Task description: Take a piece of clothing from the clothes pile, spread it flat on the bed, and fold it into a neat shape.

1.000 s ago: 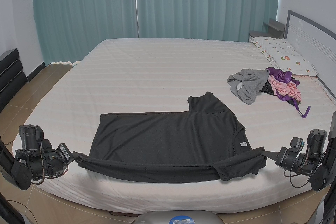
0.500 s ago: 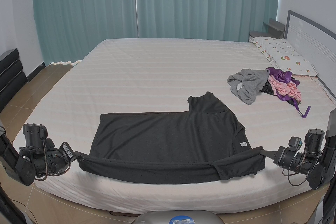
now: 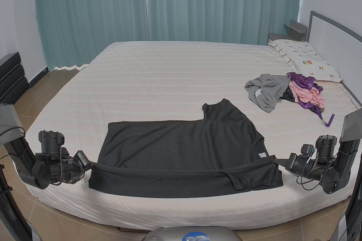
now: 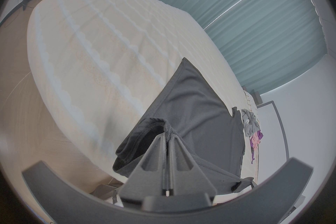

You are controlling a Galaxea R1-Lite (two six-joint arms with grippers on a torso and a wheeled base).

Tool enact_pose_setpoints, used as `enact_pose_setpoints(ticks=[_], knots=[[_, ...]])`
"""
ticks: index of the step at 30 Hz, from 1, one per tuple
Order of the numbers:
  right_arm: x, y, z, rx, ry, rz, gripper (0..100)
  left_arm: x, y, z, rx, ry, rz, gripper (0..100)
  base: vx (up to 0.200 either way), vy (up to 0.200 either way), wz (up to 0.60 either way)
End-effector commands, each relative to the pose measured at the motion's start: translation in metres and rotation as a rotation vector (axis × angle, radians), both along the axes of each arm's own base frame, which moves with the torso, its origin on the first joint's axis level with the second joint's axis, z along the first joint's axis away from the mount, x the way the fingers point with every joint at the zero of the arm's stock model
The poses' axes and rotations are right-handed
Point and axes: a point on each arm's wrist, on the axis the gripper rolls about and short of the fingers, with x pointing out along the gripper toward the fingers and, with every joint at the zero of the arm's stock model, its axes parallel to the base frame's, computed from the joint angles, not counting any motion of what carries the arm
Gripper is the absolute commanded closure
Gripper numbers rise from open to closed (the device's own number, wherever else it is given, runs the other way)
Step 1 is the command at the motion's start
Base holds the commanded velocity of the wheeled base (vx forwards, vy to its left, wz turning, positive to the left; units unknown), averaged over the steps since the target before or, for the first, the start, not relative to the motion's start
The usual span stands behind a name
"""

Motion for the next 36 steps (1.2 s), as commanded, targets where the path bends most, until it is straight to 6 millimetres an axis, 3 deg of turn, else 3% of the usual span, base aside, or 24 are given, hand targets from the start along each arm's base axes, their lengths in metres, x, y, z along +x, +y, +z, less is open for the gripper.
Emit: enact_pose_setpoints(ticks=[1, 18, 19, 20, 30, 36], knots=[[0.014, 0.002, -0.005, -0.006, 0.002, -0.001, 100, 0.014, 0.001, -0.019, -0.003, 0.04, 0.003, 100, 0.0, 0.0, 0.0], [0.03, 0.001, -0.03, -0.007, 0.041, -0.014, 100, 0.03, 0.003, -0.034, -0.009, 0.055, 0.012, 100, 0.0, 0.0, 0.0], [0.031, 0.001, -0.03, -0.007, 0.039, -0.014, 100, 0.03, 0.003, -0.034, -0.009, 0.055, 0.012, 0, 0.0, 0.0, 0.0], [0.031, 0.001, -0.03, -0.007, 0.036, -0.014, 0, 0.03, 0.002, -0.034, -0.01, 0.055, 0.011, 0, 0.0, 0.0, 0.0], [0.029, -0.005, -0.018, 0.011, 0.004, -0.029, 0, 0.02, 0.003, -0.032, -0.019, 0.041, 0.025, 0, 0.0, 0.0, 0.0], [0.027, -0.01, -0.007, 0.113, 0.032, -0.105, 0, 0.009, 0.007, -0.023, -0.014, -0.007, 0.041, 0, 0.0, 0.0, 0.0]])
